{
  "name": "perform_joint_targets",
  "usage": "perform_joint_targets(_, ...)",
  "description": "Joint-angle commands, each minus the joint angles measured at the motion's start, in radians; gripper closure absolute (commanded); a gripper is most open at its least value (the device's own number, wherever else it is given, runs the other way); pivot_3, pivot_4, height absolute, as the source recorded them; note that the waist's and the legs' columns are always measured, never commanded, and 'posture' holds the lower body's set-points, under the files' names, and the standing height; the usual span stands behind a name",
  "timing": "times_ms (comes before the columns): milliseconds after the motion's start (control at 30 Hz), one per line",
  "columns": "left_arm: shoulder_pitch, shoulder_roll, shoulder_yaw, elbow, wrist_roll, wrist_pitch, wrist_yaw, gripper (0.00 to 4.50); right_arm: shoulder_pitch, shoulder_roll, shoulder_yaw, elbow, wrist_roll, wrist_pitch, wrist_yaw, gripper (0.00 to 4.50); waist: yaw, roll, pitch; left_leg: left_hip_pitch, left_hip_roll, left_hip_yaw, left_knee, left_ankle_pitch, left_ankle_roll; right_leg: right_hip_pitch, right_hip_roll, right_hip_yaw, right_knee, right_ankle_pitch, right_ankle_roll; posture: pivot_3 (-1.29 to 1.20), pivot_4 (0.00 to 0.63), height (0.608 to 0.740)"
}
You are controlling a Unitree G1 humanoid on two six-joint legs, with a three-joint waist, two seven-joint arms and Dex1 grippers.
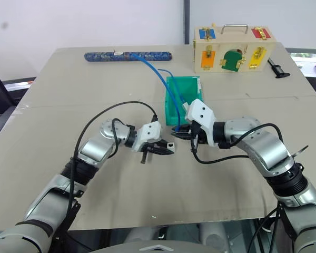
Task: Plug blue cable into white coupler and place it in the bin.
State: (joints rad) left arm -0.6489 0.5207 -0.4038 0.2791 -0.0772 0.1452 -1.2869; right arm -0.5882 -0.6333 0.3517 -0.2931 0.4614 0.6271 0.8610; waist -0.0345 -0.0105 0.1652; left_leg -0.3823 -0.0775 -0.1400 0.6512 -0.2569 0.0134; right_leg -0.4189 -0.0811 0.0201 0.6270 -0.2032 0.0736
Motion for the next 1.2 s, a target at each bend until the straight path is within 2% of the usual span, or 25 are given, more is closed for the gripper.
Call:
perform_joint_targets(33,-0.018,-0.009,-0.008,0.025,0.031,-0.034,0.001,4.14,-0.027,0.021,0.020,0.015,-0.046,-0.038,0.045,4.50,0.001,0.000,0.000,0.000,0.000,0.000,0.000,0.000,0.000,0.000,0.000,0.000,0.000,0.000,0.000,0.00,0.150,0.740)
perform_joint_targets(367,0.005,-0.023,-0.008,-0.005,0.054,-0.047,0.004,4.14,-0.050,0.088,0.085,0.140,-0.170,-0.090,0.120,4.50,0.004,0.000,0.000,0.000,-0.001,-0.002,0.001,0.000,0.001,0.000,0.000,-0.001,0.001,0.000,0.000,0.00,0.150,0.740)
perform_joint_targets(700,0.002,-0.031,-0.004,-0.019,0.060,-0.037,0.009,4.14,-0.056,0.071,0.125,0.200,-0.257,-0.097,0.202,4.50,0.005,0.000,-0.001,0.001,-0.004,-0.003,0.001,0.000,0.000,0.001,-0.001,-0.001,0.001,0.000,0.000,0.00,0.150,0.740)
perform_joint_targets(967,0.001,-0.042,-0.002,-0.025,0.062,-0.031,0.014,4.14,-0.090,0.103,0.179,0.297,-0.321,-0.118,0.250,4.50,0.007,-0.001,-0.002,0.002,-0.005,-0.004,0.001,0.000,0.000,0.002,-0.001,-0.002,0.002,0.000,0.001,0.00,0.150,0.740)
perform_joint_targets(1200,0.016,-0.045,0.003,-0.051,0.062,-0.012,0.028,4.14,-0.048,0.105,0.257,0.350,-0.411,-0.182,0.295,4.50,0.007,-0.001,-0.012,0.004,-0.005,-0.004,0.001,0.000,0.001,0.004,-0.001,-0.002,0.003,0.000,0.001,0.00,0.150,0.740)
